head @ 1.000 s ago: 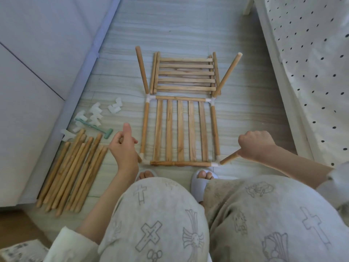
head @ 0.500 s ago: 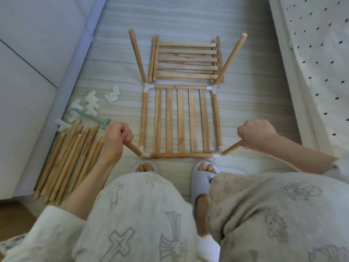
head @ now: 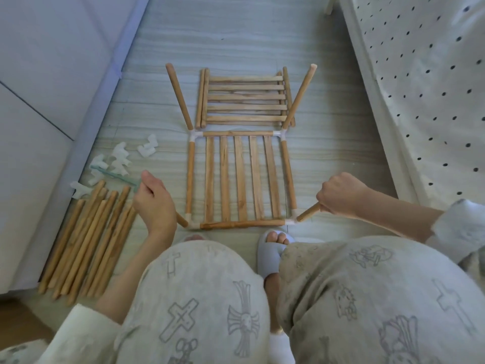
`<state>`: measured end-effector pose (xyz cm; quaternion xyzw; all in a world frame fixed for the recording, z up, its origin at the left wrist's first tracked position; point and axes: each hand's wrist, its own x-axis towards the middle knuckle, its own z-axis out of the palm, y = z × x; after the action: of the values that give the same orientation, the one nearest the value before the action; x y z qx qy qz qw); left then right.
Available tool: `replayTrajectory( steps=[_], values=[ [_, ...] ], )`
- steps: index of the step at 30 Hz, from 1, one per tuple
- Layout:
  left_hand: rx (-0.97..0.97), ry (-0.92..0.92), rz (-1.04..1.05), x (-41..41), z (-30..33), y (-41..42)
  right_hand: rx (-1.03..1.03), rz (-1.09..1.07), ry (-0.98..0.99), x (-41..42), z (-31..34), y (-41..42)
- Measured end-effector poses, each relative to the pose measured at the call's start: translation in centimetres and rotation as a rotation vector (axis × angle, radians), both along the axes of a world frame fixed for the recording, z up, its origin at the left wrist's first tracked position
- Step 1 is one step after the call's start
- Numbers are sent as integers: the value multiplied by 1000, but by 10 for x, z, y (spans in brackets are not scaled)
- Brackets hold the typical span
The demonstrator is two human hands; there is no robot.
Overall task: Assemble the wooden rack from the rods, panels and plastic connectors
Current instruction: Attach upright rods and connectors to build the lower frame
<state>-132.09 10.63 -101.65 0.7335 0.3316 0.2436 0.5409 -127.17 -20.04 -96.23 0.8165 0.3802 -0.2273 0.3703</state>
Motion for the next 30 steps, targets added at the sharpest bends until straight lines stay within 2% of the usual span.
replayTrajectory(
  steps=[6, 14, 20, 24, 28, 30],
  values=[
    [-25, -55, -100, 3, 1, 12, 62, -168, 46, 16, -3, 3],
    [-24, 10, -296, -4, 7, 18, 210, -512, 19, 8, -5, 5],
    [10, 150, -317, -8, 13, 17, 330, -689, -4, -4, 6, 11],
    [73, 241, -390, -14, 16, 22, 525, -982, 83, -6, 13, 5],
    [66, 371, -499, -20, 13, 29, 533, -918, 21, -17, 9, -1],
    [86, 376, -541, -18, 13, 33, 546, -892, 22, -18, 7, -2]
  ],
)
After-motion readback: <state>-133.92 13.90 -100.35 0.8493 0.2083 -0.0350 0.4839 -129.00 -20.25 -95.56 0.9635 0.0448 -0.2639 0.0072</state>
